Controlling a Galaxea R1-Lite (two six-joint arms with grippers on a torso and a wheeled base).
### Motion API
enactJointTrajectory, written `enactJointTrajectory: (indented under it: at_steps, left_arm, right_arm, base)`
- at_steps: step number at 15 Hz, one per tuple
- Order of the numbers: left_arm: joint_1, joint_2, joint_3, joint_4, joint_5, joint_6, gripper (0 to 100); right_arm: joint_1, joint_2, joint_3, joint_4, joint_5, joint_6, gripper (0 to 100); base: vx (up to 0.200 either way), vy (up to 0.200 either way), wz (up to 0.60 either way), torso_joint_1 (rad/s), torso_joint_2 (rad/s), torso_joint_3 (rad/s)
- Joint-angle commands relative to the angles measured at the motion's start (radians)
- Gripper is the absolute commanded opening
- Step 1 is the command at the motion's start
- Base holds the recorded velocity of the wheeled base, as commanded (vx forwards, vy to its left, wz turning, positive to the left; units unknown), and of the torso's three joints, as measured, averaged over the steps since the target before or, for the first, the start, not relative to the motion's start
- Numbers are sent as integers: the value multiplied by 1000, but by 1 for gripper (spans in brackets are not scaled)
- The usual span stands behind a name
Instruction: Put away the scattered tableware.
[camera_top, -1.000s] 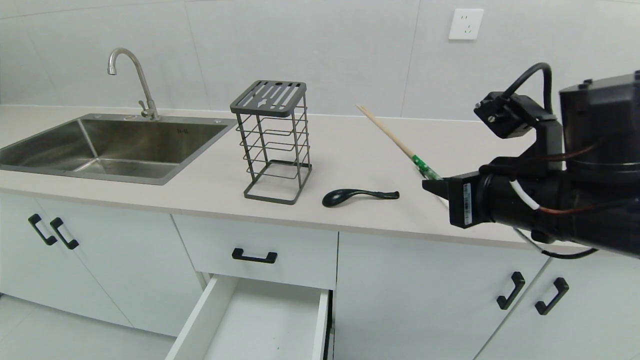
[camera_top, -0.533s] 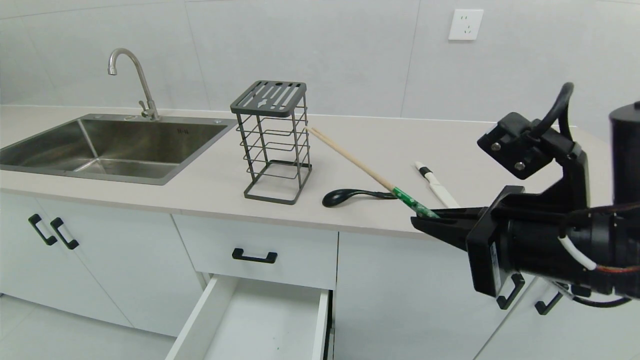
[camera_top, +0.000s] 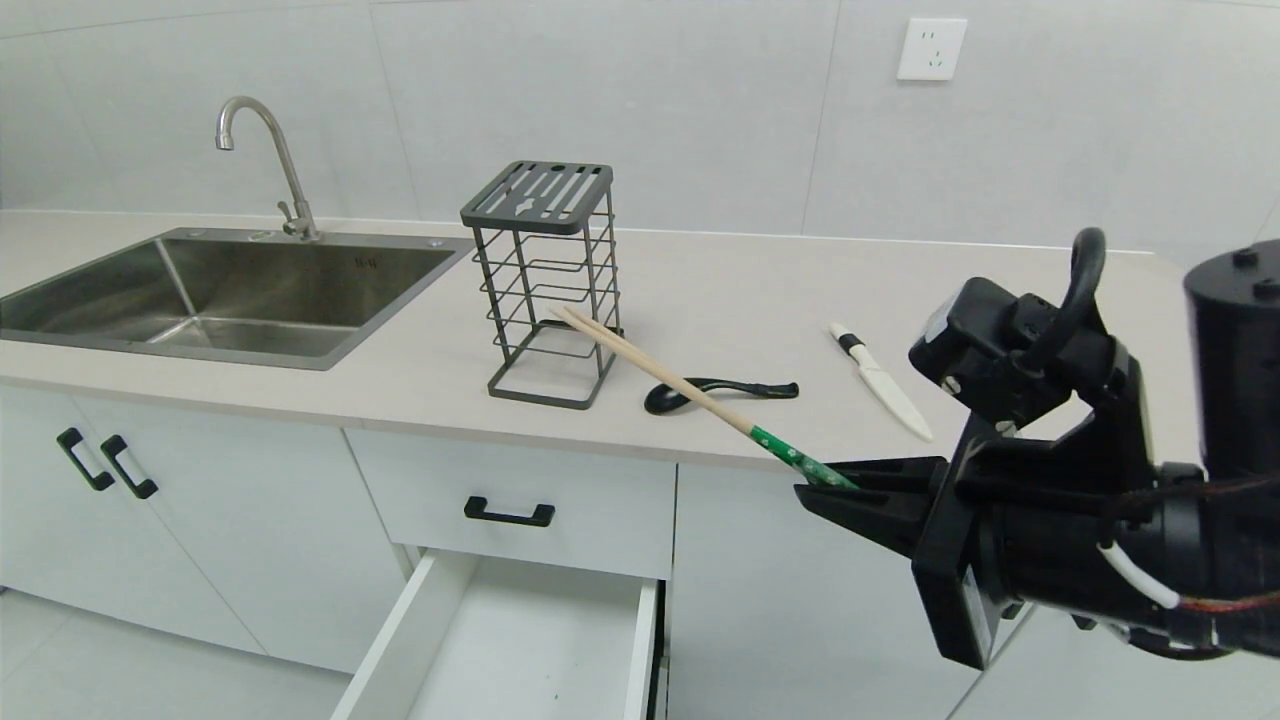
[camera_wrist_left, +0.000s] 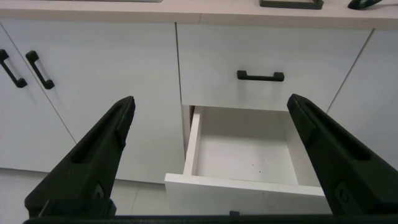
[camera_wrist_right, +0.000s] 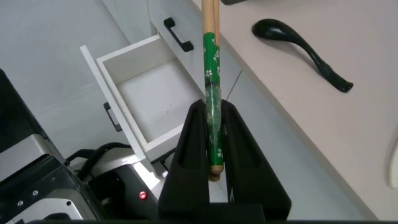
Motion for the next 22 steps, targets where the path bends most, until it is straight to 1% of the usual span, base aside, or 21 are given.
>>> enactJointTrajectory:
  at_steps: [1, 4, 7, 10, 14, 19, 22]
  left_arm:
    - [0, 2, 0, 0, 0, 0, 100]
    - [0, 2, 0, 0, 0, 0, 100]
    - [0, 2, 0, 0, 0, 0, 100]
    - [0, 2, 0, 0, 0, 0, 100]
    - [0, 2, 0, 0, 0, 0, 100]
    - [0, 2, 0, 0, 0, 0, 100]
    - [0, 2, 0, 0, 0, 0, 100]
  right_arm:
    - [16, 19, -9, -2, -1, 1, 0]
    - [27, 33, -13, 0, -1, 3, 0]
    - [42, 75, -64, 3, -1, 3, 0]
    - [65, 111, -111, 7, 0, 1, 0]
    - [66, 139, -133, 9, 0, 0, 0]
    - [70, 174, -165, 9, 0, -2, 0]
    - [77, 200, -188, 9, 25, -2, 0]
  base:
    - [0, 0, 0, 0, 0, 0]
    - [0, 0, 0, 0, 0, 0]
    - [0, 0, 0, -20, 37, 27]
    - [0, 0, 0, -158, 360, 209]
    - [0, 0, 0, -187, 452, 250]
    - [0, 0, 0, -90, 215, 130]
    - [0, 0, 0, -84, 220, 131]
